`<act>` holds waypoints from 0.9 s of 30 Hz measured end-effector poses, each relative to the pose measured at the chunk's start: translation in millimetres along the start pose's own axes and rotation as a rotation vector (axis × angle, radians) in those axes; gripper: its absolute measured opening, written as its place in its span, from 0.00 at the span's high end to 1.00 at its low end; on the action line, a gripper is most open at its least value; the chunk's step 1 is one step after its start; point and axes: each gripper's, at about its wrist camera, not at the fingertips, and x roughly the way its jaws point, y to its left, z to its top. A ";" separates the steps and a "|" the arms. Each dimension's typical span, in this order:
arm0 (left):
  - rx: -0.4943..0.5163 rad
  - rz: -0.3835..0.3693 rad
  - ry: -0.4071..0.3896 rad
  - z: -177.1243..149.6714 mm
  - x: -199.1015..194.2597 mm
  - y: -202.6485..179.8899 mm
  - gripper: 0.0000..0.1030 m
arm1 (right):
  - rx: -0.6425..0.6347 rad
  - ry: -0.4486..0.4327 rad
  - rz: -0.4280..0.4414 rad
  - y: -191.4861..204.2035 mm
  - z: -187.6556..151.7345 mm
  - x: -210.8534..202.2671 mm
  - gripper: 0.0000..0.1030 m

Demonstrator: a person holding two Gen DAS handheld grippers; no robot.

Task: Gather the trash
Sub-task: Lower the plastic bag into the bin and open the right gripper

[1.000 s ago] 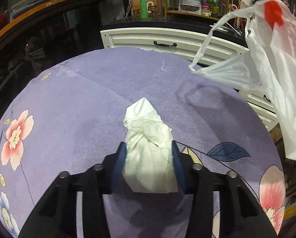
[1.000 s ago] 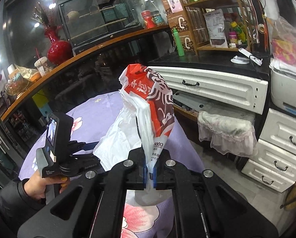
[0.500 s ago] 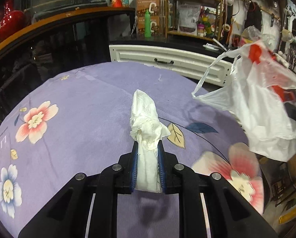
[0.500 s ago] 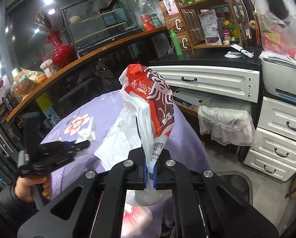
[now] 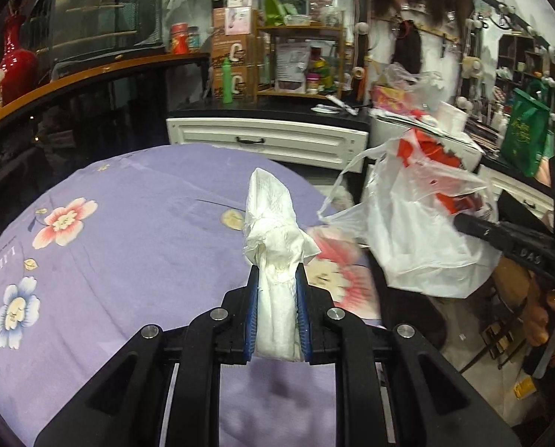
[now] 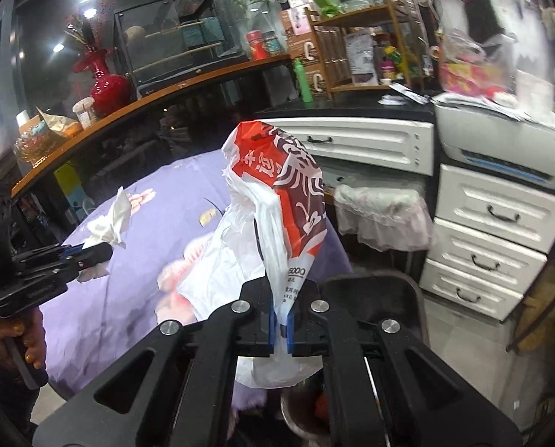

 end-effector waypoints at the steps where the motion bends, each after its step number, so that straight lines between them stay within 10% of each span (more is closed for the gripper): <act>1: 0.001 -0.018 0.001 -2.1 -0.7 -6.9 0.83 | 0.006 0.002 -0.007 -3.2 -4.1 -3.2 0.96; 12: 0.072 -0.161 0.021 -11.9 7.2 -89.9 0.83 | 0.047 0.049 -0.137 -43.0 -54.7 -23.6 0.96; 27: 0.095 -0.212 0.114 -43.2 35.5 -132.7 0.83 | 0.076 0.281 -0.251 -87.2 -106.8 66.5 0.90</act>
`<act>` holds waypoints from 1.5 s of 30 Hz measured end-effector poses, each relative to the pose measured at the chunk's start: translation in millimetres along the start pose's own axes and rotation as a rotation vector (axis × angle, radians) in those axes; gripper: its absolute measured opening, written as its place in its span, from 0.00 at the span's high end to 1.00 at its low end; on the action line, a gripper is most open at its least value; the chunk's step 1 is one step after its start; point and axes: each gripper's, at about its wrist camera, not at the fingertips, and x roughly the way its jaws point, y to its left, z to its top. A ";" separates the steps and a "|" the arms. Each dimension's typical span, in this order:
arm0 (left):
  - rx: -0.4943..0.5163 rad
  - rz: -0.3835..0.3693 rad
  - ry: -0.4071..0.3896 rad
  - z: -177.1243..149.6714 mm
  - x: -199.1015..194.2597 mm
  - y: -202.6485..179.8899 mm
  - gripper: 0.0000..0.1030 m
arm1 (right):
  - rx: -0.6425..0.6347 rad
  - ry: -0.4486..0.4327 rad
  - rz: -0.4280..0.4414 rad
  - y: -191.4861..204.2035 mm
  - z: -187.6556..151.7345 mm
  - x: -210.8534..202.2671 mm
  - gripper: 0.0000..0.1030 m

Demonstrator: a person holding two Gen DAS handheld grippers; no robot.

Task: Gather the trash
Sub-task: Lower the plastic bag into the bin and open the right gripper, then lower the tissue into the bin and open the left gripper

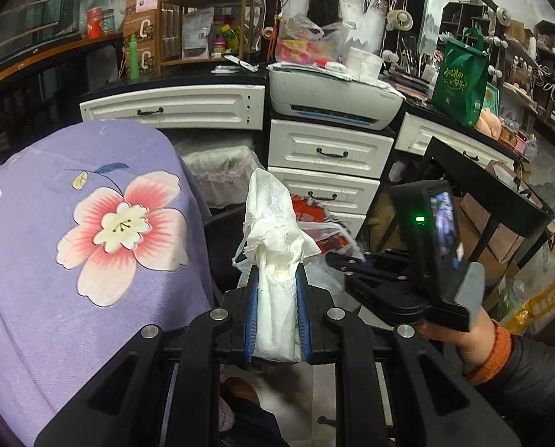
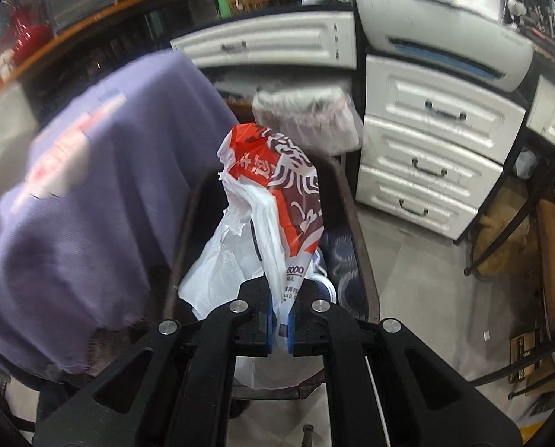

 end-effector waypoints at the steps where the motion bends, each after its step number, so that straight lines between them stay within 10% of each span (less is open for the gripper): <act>1: 0.000 -0.002 0.006 -1.1 2.8 -1.3 0.83 | 0.001 0.017 -0.002 0.2 -1.1 6.4 0.85; 3: 0.004 -0.003 0.020 -3.9 8.4 -3.6 0.83 | 0.019 0.036 -0.003 -2.2 -4.1 15.2 0.54; 5: 0.006 -0.002 0.035 -6.6 14.7 -5.2 0.83 | 0.047 0.016 0.014 -6.0 -6.5 13.5 0.45; 39: 0.066 0.021 0.300 -11.8 159.4 -22.6 0.81 | 0.183 -0.223 -0.013 -46.2 8.4 -98.5 0.37; 45: 0.085 0.041 0.313 -12.1 171.9 -25.5 0.48 | 0.190 -0.225 -0.011 -47.5 8.4 -98.9 0.37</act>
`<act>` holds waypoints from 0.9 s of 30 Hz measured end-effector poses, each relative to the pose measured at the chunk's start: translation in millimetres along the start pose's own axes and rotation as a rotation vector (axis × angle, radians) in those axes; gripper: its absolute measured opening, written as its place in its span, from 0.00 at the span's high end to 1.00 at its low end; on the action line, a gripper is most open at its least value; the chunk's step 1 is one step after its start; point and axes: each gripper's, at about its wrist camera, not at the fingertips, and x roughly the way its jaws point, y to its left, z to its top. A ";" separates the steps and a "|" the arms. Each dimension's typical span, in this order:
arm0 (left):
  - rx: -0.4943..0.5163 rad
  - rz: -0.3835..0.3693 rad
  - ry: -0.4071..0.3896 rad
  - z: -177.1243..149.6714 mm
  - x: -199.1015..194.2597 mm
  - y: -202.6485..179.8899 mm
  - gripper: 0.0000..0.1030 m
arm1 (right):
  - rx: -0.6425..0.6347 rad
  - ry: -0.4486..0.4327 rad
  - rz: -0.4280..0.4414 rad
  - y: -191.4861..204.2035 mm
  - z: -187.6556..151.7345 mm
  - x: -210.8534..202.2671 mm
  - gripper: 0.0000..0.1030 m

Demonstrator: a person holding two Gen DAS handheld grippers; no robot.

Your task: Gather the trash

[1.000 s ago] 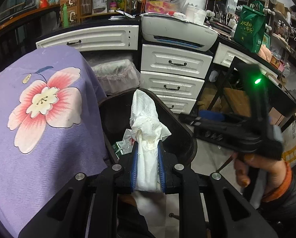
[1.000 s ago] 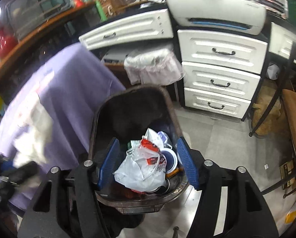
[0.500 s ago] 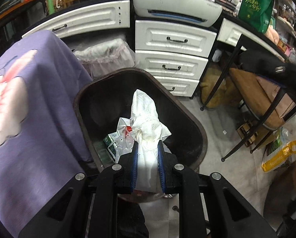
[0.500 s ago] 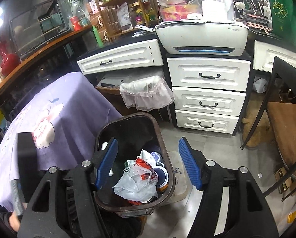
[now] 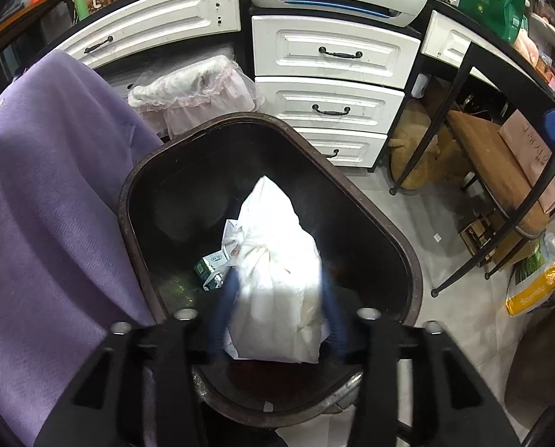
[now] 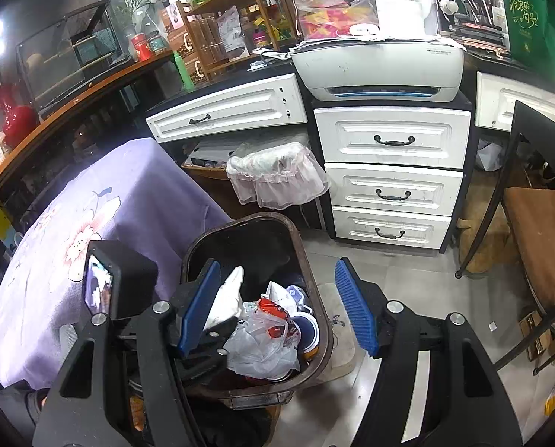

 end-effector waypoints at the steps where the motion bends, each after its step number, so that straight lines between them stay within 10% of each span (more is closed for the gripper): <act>1: 0.004 0.006 -0.005 0.2 -0.1 -0.6 0.41 | 0.001 -0.001 0.000 0.0 -0.2 -0.4 0.37; 10: 0.016 -0.016 -0.054 -4.4 -23.6 -2.5 0.25 | -0.019 -0.031 -0.010 4.6 7.2 -8.5 0.37; 27: -0.008 -0.022 -0.393 -69.9 -181.8 15.5 0.05 | -0.055 -0.185 -0.087 44.2 11.6 -84.8 0.17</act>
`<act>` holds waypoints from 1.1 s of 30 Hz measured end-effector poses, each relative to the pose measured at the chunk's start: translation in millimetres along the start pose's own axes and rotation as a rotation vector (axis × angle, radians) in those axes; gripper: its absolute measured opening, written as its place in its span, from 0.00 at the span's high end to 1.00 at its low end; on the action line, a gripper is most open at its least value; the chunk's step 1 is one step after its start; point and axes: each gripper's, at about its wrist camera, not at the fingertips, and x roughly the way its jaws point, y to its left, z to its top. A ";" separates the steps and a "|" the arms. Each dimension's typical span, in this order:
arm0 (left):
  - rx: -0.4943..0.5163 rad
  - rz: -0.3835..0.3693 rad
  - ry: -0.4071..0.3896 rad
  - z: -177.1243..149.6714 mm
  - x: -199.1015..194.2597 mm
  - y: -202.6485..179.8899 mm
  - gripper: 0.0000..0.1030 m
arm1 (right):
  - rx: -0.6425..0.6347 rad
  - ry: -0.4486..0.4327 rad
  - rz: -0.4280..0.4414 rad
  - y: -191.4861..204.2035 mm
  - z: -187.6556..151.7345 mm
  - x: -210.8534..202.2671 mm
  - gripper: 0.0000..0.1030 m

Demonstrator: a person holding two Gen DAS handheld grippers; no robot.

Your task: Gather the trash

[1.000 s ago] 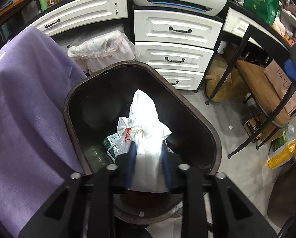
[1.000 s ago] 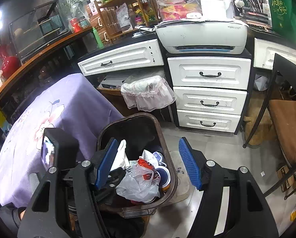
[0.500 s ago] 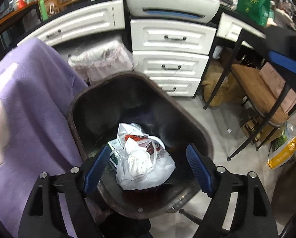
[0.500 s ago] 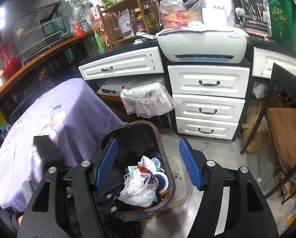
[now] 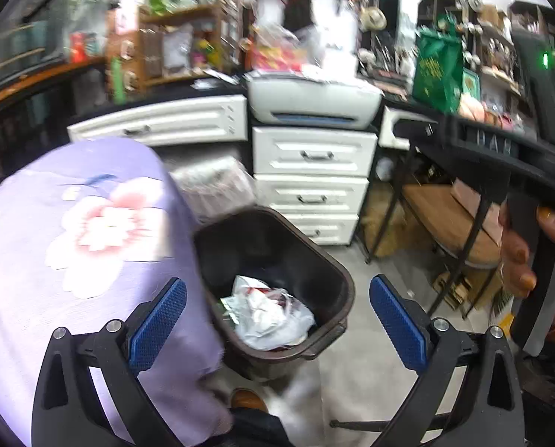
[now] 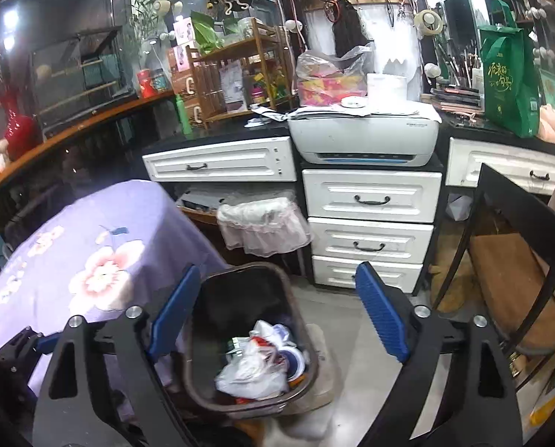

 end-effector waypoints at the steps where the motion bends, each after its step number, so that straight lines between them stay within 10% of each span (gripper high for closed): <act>1: -0.007 0.016 -0.011 -0.5 -8.6 4.4 0.05 | -0.007 0.000 0.002 4.9 -1.2 -3.5 0.17; 19: -0.122 0.359 -0.174 -43.9 -147.2 58.2 0.05 | -0.226 -0.137 0.144 126.3 -53.6 -118.0 0.08; 33: -0.204 0.447 -0.340 -72.7 -236.9 48.8 0.05 | -0.306 -0.239 0.184 149.5 -105.0 -210.7 0.06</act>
